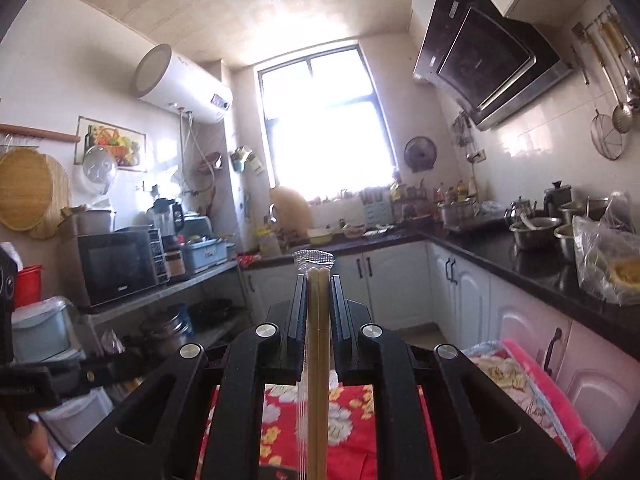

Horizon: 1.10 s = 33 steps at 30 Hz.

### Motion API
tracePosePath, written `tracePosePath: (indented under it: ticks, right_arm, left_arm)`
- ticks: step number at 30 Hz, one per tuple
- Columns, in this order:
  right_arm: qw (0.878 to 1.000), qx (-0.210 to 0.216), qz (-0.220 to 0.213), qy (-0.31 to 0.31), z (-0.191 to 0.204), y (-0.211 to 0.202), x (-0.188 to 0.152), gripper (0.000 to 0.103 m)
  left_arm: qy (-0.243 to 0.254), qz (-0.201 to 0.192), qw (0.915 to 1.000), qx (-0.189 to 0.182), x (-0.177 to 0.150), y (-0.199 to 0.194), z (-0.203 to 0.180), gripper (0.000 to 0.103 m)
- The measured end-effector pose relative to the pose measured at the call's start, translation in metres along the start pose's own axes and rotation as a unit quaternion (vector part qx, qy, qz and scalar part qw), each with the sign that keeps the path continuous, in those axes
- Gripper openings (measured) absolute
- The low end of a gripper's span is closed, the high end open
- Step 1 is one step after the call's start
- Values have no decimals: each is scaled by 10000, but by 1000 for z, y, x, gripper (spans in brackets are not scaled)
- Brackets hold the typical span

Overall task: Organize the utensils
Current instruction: 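Lift the held chopsticks with both tools and lower them into the caddy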

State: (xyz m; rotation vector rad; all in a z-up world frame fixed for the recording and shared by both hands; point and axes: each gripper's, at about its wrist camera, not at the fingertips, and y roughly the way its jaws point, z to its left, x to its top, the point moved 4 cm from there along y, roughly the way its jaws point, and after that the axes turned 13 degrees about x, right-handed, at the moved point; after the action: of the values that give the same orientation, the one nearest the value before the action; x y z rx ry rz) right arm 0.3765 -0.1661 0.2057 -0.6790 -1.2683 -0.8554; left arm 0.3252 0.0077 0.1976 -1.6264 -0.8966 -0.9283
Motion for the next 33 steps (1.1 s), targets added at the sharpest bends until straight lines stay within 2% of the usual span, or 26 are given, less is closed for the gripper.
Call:
tracePosePath:
  ticks: [11,24,33]
  right_arm:
    - [9996,-181,-165,-102,-9,14,-14,11]
    - [9995,-245,-133,-169,-13,26,-78,11]
    - [9996,-244,-73,97,-23,25,-103,11]
  left_arm:
    - [-26,52,9999,90,-19,27,2,3]
    - [24,218,9995,226,-53,48,9,3]
    - [82,305,9990,308,-69,57,13,3]
